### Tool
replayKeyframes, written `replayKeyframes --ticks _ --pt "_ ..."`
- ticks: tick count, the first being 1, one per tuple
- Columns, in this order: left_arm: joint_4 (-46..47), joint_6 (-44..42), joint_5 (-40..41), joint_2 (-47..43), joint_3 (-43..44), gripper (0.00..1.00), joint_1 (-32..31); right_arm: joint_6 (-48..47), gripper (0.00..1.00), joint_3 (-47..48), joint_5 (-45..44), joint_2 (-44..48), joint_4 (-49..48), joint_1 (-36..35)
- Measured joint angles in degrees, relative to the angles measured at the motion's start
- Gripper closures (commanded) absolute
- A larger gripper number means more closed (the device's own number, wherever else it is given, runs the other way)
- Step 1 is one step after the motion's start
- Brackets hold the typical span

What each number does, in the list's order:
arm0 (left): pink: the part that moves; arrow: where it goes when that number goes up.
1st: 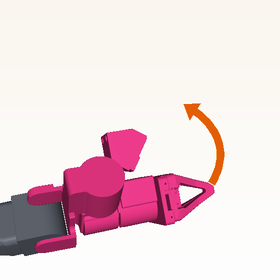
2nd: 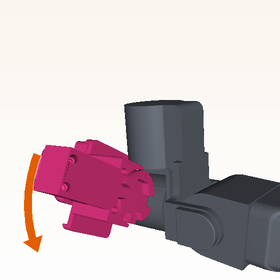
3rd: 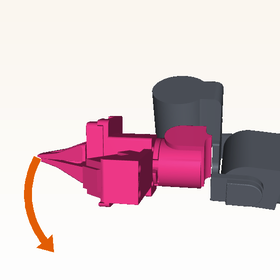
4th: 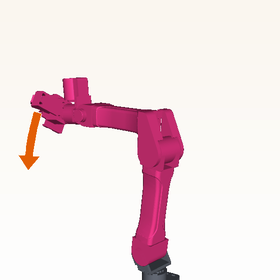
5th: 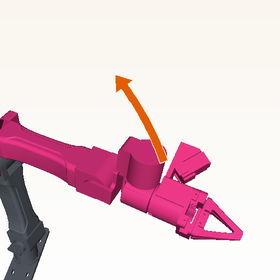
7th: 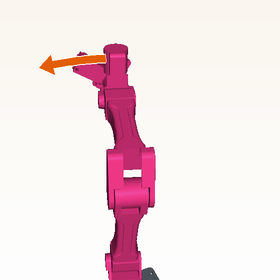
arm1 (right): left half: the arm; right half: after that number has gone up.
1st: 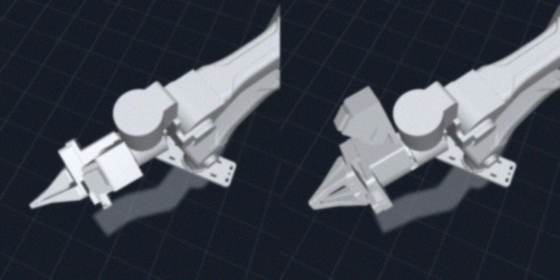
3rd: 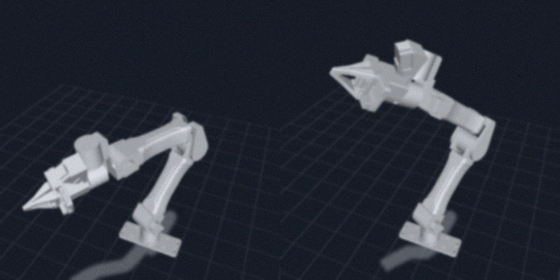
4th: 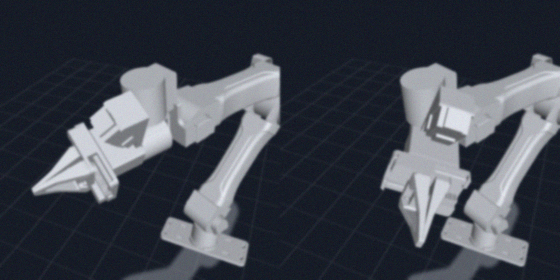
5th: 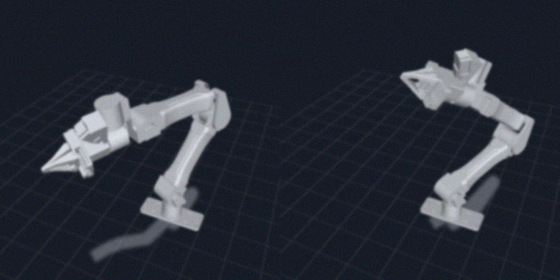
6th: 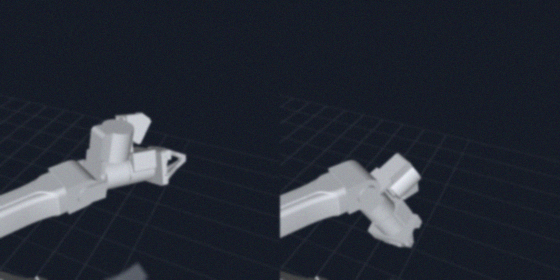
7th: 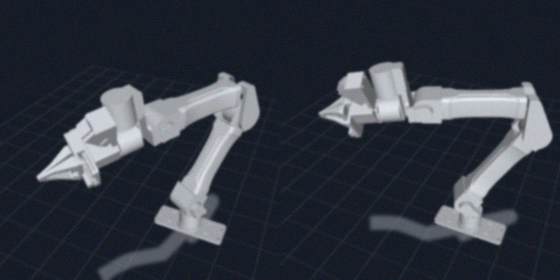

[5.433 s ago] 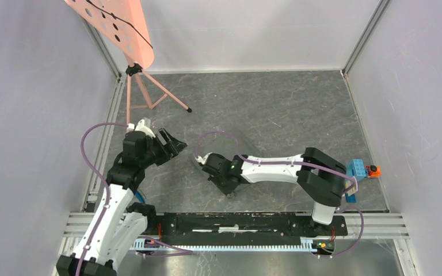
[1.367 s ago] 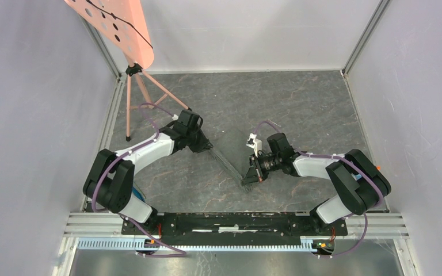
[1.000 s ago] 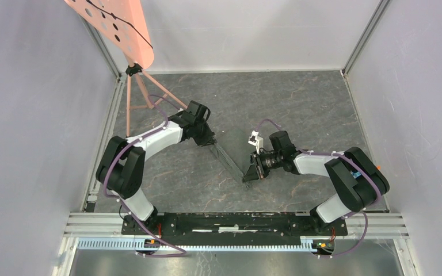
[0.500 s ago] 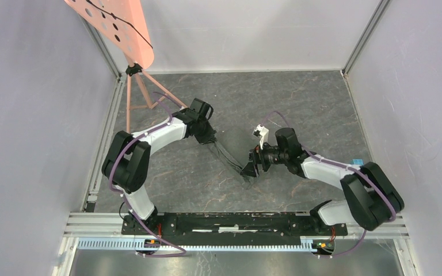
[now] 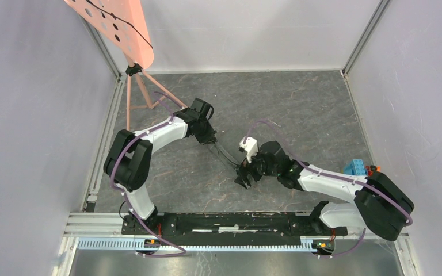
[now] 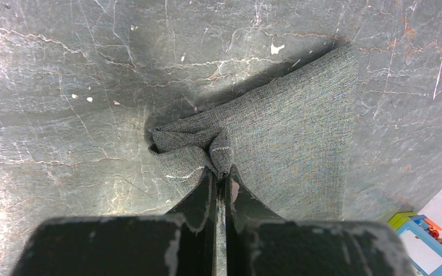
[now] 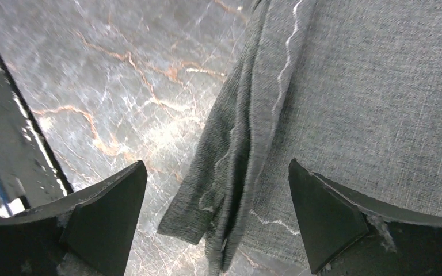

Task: Fold the napkin into a case and place the utensils inside
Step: Fold the lower triangle-folded napkin at the center of the board.

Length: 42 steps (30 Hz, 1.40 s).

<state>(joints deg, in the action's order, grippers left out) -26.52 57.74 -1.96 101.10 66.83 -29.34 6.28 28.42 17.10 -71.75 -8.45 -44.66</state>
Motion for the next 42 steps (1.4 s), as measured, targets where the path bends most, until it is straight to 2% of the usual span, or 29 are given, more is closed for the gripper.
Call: replayKeyframes --ticks 5,7,10,15,18,19,26,31,35,38,42 --pt "-0.02 0.00 0.00 0.15 0.00 0.98 0.00 -3.15 0.02 1.11 -13.60 -0.48 4.79 -6.75" --pt "-0.02 0.00 -0.02 0.17 0.00 0.98 0.00 -3.65 0.08 1.90 -17.22 -1.33 5.84 -7.26" --pt "-0.02 0.00 0.09 0.17 0.00 0.98 0.00 -3.69 0.41 2.23 -20.24 -1.95 6.45 -7.34" --pt "-0.26 0.00 0.28 0.17 0.11 0.98 0.00 -1.99 0.71 2.23 -20.81 -2.32 6.34 -6.95" --pt "-0.44 0.00 0.26 0.35 0.44 0.97 -0.02 -0.63 0.98 2.23 -20.31 -2.34 6.12 -6.05" --pt "-0.42 0.00 0.26 0.44 0.59 0.96 -0.02 -0.02 1.00 2.21 -19.61 -2.34 5.95 -5.27" --pt "0.55 -0.15 -0.35 0.55 0.76 0.81 -0.24 4.44 1.00 -0.22 -11.13 -2.82 2.45 3.43" --pt "2.21 -1.05 -1.77 0.94 0.76 0.66 -0.70 7.50 1.00 -1.88 -3.04 -6.16 -0.74 7.54" --pt "3.48 -2.80 -2.71 0.98 0.74 0.42 -0.74 9.07 1.00 -2.78 0.55 -7.43 -2.34 8.52" --pt "4.31 -4.50 -2.73 0.59 0.48 0.31 -0.74 9.97 0.99 -3.08 2.01 -7.56 -2.99 9.31" --pt "4.76 -6.82 -2.67 -3.32 -2.03 0.25 -0.74 10.60 0.80 -3.08 2.84 -7.61 -3.13 9.92"
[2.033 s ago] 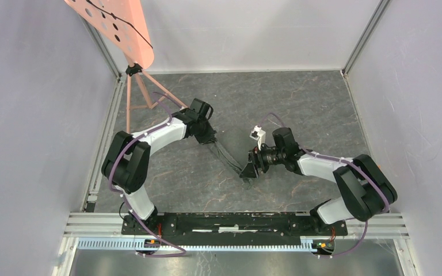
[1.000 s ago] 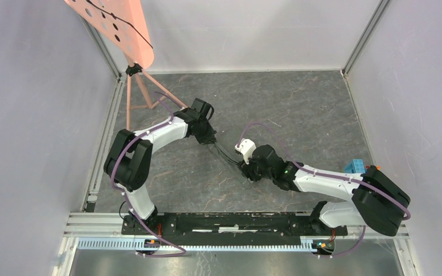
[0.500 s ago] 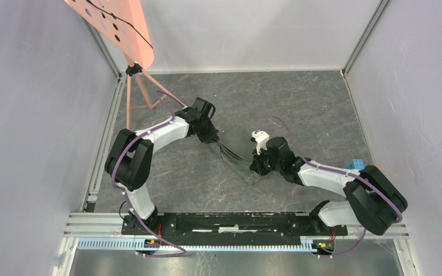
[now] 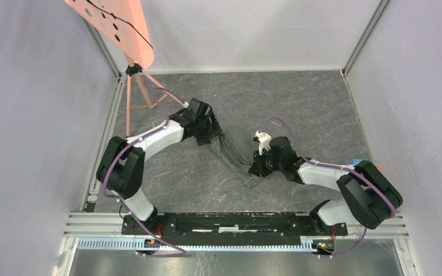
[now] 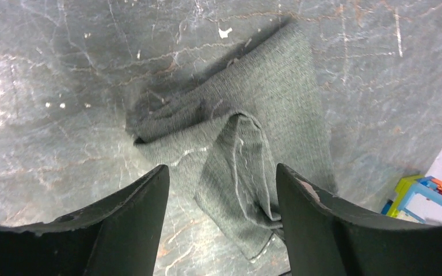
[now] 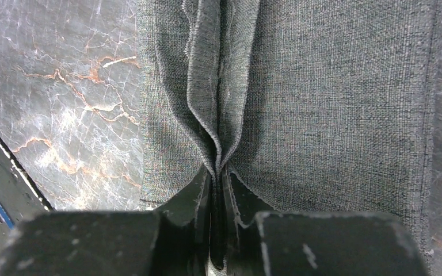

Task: Fold the napkin into a case and place the utensils inside
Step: Fold the lower triangle-folded napkin at the center of the board.

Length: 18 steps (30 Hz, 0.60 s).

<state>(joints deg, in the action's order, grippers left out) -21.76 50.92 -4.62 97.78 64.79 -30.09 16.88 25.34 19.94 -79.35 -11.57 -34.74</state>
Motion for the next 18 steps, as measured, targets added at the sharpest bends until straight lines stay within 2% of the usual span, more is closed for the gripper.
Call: replayKeyframes --ticks 4,9,14,18 --pt "0.42 -1.60 0.02 -5.66 -2.47 0.29 0.00 0.28 0.68 0.00 0.31 0.00 0.09 0.04" --pt "2.32 -3.10 -0.17 -8.81 -5.03 0.47 0.00 0.04 0.62 0.02 -0.24 0.98 1.22 0.04" --pt "3.10 -3.93 -1.09 -7.41 -6.99 0.64 0.00 -0.76 0.64 0.39 -2.58 2.82 3.61 0.04" --pt "5.27 -4.11 -2.40 -4.07 -7.02 0.67 0.00 -1.51 0.77 0.68 -4.09 2.78 4.04 0.04"
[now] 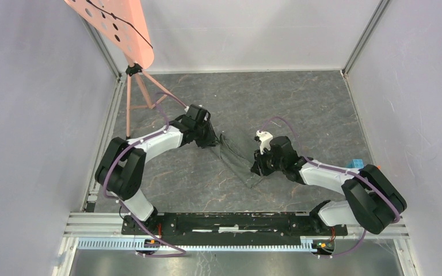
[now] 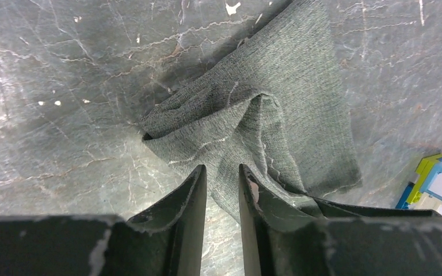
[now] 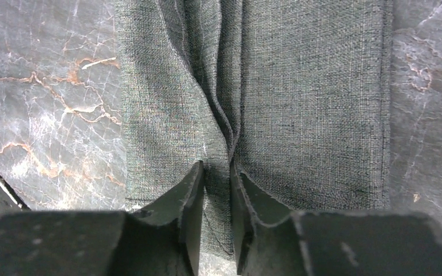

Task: Fold the napkin into a case and place the utensils inside
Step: Fold the lower triangle-folded napkin at the center of the board.

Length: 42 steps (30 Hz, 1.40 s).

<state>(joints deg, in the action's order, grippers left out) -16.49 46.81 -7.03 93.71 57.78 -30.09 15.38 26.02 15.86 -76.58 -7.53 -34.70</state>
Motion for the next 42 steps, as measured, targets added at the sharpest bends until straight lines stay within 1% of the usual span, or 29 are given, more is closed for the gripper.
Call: replayKeyframes --ticks 5,11,13,18,20,22,23,24,26,28,30,33,35,38,42 --pt "1.86 0.00 -1.64 3.08 0.04 0.69 0.00 -0.81 0.85 0.52 -1.73 -1.14 0.13 0.00" --pt "3.41 -0.02 -3.21 5.25 1.70 0.67 0.00 -1.62 0.86 1.20 -2.03 -1.92 0.46 0.00" --pt "3.61 -0.02 -3.72 5.53 2.08 0.65 0.00 -1.64 0.87 1.20 -1.25 -1.92 0.48 0.00" --pt "3.74 -0.26 -4.11 5.55 2.23 0.54 0.00 -1.03 0.91 1.20 1.86 -1.92 0.42 0.13" --pt "3.34 -0.68 -4.09 5.44 2.23 0.53 0.00 -0.52 0.93 1.22 3.48 -1.92 0.31 0.22" --pt "2.97 -0.90 -4.09 5.22 2.23 0.54 0.00 0.11 0.93 1.42 5.11 -2.05 0.22 0.28" --pt "2.80 -1.05 -4.13 5.11 2.23 0.54 0.00 0.52 0.92 1.51 5.99 -2.23 -0.11 0.31" --pt "2.71 -1.11 -4.13 5.09 2.23 0.53 0.00 0.98 0.87 1.57 6.64 -2.32 -0.42 0.31" --pt "2.47 -1.18 -4.20 5.05 2.23 0.53 0.00 1.29 0.61 1.68 7.45 -2.34 -0.63 0.31" --pt "2.40 -1.20 -4.35 4.76 2.05 0.53 0.00 1.16 0.44 1.86 7.10 -2.32 -0.42 0.31" --pt "2.32 -1.22 -4.63 3.76 1.55 0.51 0.00 -0.17 0.32 2.29 6.27 -2.12 0.07 0.31" --pt "1.84 -1.49 -4.61 0.61 0.50 0.48 0.00 -1.77 0.20 4.07 5.92 -2.08 0.83 0.31" --pt "1.53 -1.62 -4.35 -2.05 -0.17 0.46 0.00 -2.40 0.15 6.08 6.05 -2.27 0.76 0.31" --pt "1.09 -1.81 -3.41 -6.38 -1.79 0.44 0.17 -1.90 0.16 9.44 6.32 -4.09 -2.64 0.31" --pt "0.09 -2.78 -2.73 -10.40 -4.50 0.42 0.94 0.48 0.31 15.32 6.40 -11.10 -7.74 0.31"
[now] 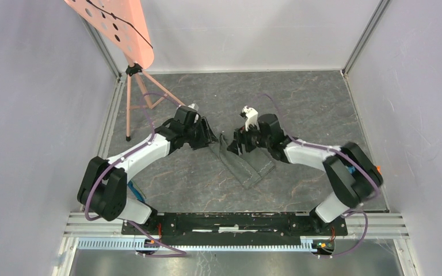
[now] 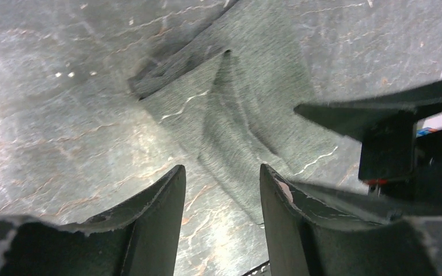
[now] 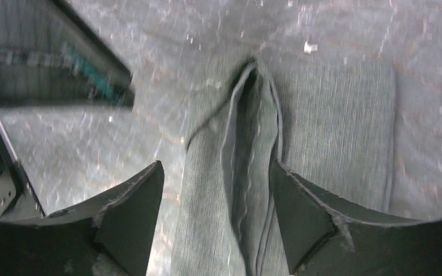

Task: Fold the napkin into a case and place the utensils inside
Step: Fold the lower triangle-folded napkin at the center of the board, then smooth out the 2/3-rectangle-folded napkin at the center of the board.

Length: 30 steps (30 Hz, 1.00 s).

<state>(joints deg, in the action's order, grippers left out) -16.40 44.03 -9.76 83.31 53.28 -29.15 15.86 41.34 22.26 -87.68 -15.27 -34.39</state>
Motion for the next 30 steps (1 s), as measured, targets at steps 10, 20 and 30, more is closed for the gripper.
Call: replayKeyframes --ticks 10,20,30 --pt "-1.16 -0.70 -0.55 -2.25 -5.97 0.40 1.33 4.35 0.36 13.38 0.44 -17.66 -4.17 0.00" --pt "0.33 -0.70 -2.51 -2.49 -7.74 0.42 1.33 7.58 0.75 16.85 1.07 -23.06 -5.20 0.02" --pt "0.50 -0.72 -2.64 -2.49 -7.74 0.44 1.53 15.85 0.87 16.70 4.59 -24.79 -10.86 0.00"
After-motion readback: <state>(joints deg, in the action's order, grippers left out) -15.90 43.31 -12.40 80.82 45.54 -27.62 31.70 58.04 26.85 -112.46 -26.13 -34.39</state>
